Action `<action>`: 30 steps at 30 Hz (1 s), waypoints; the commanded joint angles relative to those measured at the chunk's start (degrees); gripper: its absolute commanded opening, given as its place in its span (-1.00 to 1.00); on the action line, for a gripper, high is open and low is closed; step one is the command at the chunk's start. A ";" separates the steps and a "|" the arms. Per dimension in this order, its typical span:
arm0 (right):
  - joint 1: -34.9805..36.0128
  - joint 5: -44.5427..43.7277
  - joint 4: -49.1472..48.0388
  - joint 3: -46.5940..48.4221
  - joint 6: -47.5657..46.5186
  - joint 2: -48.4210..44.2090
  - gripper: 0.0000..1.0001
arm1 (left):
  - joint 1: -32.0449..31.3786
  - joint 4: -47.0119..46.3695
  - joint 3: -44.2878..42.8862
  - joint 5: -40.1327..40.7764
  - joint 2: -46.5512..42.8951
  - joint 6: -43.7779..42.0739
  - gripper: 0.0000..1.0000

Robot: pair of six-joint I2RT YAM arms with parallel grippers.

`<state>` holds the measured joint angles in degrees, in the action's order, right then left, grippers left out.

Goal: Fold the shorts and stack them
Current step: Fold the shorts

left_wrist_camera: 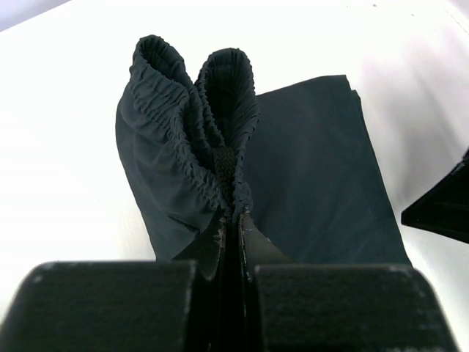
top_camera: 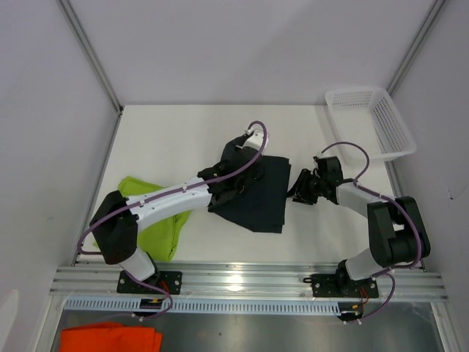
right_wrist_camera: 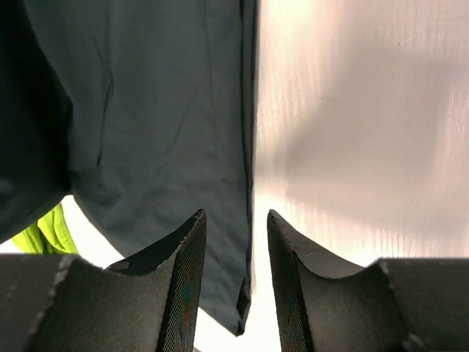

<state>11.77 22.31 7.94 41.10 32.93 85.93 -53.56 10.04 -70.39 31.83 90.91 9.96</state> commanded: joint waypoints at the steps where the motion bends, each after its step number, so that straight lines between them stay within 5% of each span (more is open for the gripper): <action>1: 0.01 0.11 -3.20 0.03 -1.46 2.04 -0.17 | -2.16 -0.99 -3.44 4.02 0.84 -2.31 -0.97; 19: 0.01 -0.33 -5.04 0.91 -2.08 7.76 -0.28 | -12.09 -2.93 -6.07 9.65 15.08 1.20 -0.97; 30: -0.08 -0.42 -4.87 0.82 -2.43 8.20 -0.46 | -12.80 1.12 -6.43 12.37 18.33 15.96 -0.95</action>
<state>11.77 23.53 1.98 41.32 32.27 92.73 -66.59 10.48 -74.32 40.60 108.84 18.63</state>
